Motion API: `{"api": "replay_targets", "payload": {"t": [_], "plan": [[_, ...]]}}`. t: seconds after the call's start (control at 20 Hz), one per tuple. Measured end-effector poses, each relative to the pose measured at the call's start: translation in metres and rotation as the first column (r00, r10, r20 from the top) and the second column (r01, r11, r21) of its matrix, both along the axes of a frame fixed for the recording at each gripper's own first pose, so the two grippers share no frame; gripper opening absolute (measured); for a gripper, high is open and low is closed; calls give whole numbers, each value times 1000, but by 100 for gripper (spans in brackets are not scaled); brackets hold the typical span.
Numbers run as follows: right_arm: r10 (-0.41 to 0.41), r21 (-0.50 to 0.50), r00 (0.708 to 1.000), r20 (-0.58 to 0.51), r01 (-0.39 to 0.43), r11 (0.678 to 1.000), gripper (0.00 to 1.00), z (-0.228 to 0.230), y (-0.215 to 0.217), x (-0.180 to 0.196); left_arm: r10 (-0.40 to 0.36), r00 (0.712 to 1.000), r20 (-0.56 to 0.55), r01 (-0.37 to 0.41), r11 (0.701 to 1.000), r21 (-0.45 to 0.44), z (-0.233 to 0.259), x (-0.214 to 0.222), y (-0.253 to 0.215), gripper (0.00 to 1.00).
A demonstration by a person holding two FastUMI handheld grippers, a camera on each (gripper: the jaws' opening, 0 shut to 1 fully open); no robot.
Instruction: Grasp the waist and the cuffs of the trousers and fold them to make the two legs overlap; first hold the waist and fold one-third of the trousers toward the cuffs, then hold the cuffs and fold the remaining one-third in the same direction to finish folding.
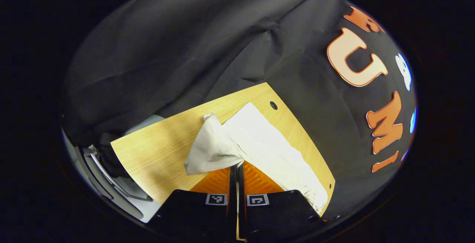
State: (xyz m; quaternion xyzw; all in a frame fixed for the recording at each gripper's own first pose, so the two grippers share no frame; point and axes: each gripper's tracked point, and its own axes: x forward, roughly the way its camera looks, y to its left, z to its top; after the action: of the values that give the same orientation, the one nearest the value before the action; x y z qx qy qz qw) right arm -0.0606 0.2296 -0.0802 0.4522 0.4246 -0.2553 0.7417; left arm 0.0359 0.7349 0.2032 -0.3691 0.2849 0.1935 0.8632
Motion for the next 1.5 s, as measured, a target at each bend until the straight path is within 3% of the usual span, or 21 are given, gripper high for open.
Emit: {"api": "replay_targets", "payload": {"t": [0.15,0.35,0.5,1.2,1.5], "plan": [[22,10,998,67,-23,1000,4,29,-5,8,-25,1000,-6,25,998,52,11,4,-5,5],[89,-4,986,142,-90,996,4,64,-8,31,-72,997,-42,78,986,145,17,8,-2,5],[104,-13,981,162,-103,995,4,82,-10,37,-98,993,-68,108,980,166,17,15,-2,5],[7,-103,989,149,9,995,4,128,3,66,-277,960,-47,280,958,61,-7,87,17,5],[-24,-108,988,151,40,993,4,142,10,91,-340,940,-39,342,938,60,-6,126,24,5]]}}
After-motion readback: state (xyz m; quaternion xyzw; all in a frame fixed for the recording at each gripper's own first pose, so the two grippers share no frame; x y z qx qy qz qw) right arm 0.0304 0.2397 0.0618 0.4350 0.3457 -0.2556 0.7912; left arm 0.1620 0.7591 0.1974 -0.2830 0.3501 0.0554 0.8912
